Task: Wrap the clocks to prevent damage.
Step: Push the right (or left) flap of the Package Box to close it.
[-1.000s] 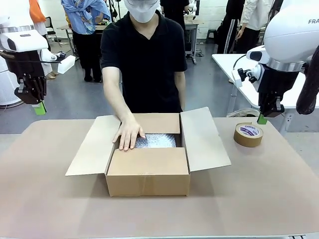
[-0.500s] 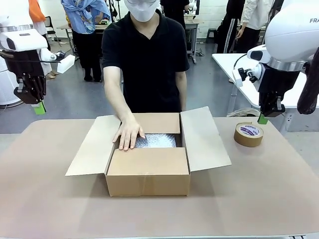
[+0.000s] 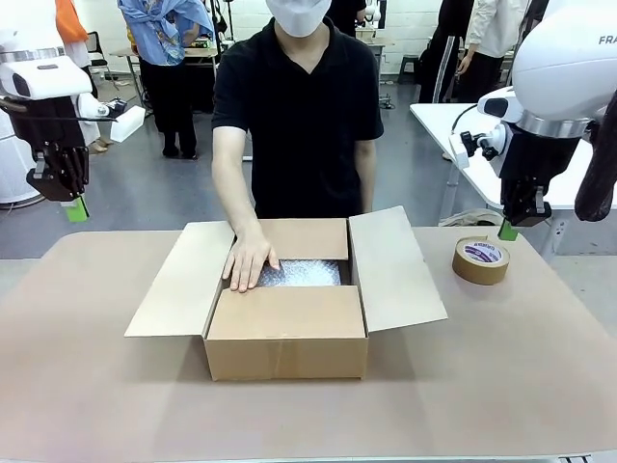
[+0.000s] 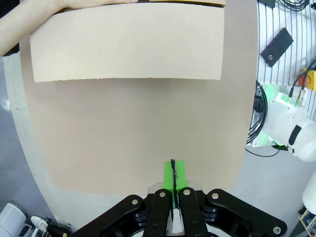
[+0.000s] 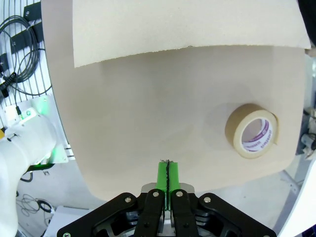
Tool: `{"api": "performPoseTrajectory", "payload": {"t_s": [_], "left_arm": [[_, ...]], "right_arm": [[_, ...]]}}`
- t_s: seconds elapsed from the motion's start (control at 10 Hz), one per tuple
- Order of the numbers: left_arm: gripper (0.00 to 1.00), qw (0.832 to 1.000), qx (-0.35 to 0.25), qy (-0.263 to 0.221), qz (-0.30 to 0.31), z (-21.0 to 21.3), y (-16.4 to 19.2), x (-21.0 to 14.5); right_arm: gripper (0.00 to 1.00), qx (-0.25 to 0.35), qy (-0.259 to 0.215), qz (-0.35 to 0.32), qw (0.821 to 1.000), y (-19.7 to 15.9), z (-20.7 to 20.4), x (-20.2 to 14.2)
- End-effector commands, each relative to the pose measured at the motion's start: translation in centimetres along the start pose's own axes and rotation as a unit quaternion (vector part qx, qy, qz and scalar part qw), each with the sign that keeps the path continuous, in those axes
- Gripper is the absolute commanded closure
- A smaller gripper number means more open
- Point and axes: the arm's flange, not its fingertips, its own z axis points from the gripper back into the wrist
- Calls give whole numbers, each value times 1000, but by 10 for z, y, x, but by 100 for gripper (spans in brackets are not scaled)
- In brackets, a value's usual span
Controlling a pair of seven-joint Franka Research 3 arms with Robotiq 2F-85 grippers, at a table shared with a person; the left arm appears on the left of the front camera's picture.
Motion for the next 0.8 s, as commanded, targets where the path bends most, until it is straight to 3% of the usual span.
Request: {"api": "performPoseTrajectory", "payload": {"t_s": [0.0,0.1,0.3,0.5,0.7], "left_arm": [[100,1000,-1,1,1,3,0,-2],[100,1000,-1,1,1,3,0,-2],[100,1000,-1,1,1,3,0,-2],[100,1000,-1,1,1,3,0,-2],[100,1000,-1,1,1,3,0,-2]], "right_arm": [[99,-15,-45,90,995,-10,-6,-13],[99,-30,-123,129,983,-24,-15,-24],[99,-36,-272,116,955,-37,-42,-45],[99,-29,-356,64,932,-48,-69,-60],[99,23,-391,41,919,-58,-95,-68]]}}
